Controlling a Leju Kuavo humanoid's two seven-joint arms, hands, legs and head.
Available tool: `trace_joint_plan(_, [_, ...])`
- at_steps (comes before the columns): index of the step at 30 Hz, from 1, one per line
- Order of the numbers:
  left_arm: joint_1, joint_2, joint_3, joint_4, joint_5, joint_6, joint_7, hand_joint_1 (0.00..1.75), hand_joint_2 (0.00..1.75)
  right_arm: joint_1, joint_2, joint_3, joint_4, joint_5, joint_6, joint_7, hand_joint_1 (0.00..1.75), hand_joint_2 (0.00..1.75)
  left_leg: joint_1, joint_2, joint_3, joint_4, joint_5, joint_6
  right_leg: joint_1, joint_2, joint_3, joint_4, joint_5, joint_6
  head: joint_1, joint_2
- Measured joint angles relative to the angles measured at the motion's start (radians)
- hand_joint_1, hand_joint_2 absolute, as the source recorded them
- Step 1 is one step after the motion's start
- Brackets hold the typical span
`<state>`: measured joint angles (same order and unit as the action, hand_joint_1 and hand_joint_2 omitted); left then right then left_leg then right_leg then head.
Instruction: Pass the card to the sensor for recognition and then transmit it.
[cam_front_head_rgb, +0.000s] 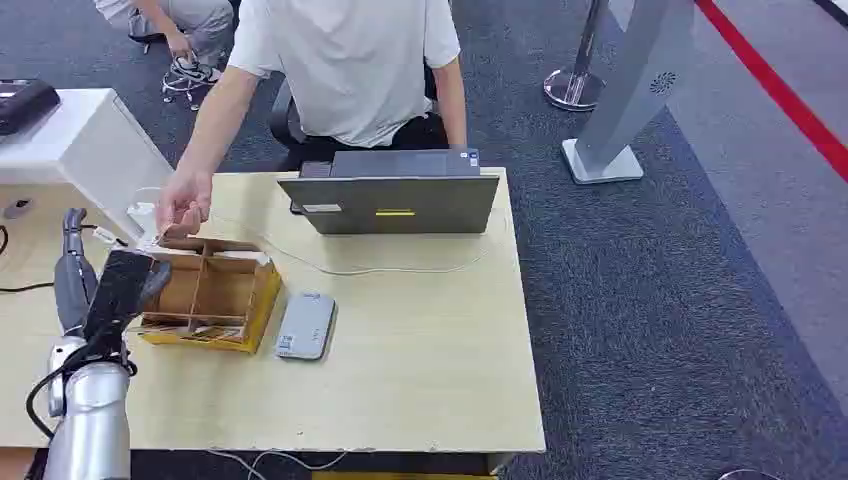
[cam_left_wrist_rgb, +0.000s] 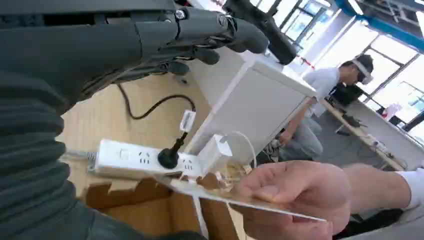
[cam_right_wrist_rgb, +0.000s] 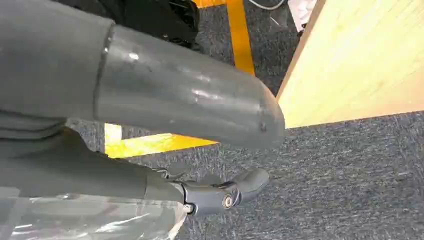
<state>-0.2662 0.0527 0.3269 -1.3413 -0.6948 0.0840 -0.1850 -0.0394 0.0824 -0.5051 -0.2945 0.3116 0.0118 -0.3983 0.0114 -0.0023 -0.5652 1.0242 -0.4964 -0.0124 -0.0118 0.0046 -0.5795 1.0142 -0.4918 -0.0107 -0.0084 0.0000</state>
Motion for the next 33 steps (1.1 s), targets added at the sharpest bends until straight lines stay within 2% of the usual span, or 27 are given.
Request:
trace_joint_plan(6, [-0.036, 0.021, -0.056, 0.011, -0.114, 0.029, 0.047, 1.75, 1.75, -0.006, 0.002, -0.008, 0.004, 0.013, 0.004, 0.008, 0.00, 0.00, 0.000, 0.002, 0.000, 0.000, 0.000, 0.000, 0.000, 0.002, -0.001, 0.000, 0.000, 0.000, -0.002, 0.000])
trace_joint_plan(26, [-0.257, 0.112, -0.325, 0.091, -0.721, 0.189, 0.280, 1.75, 1.75, -0.043, 0.005, -0.043, 0.033, 0.086, 0.008, 0.059, 0.00, 0.00, 0.000, 0.002, 0.000, 0.000, 0.000, 0.000, 0.000, 0.002, -0.001, 0.001, 0.000, 0.000, -0.002, 0.000])
trace_joint_plan(33, [-0.281, 0.125, -0.362, 0.111, -0.811, 0.213, 0.317, 1.75, 1.75, -0.048, 0.005, -0.053, 0.039, 0.097, 0.008, 0.066, 0.00, 0.00, 0.000, 0.002, 0.000, 0.000, 0.000, 0.000, 0.000, 0.002, -0.001, 0.001, 0.000, -0.001, -0.003, 0.000])
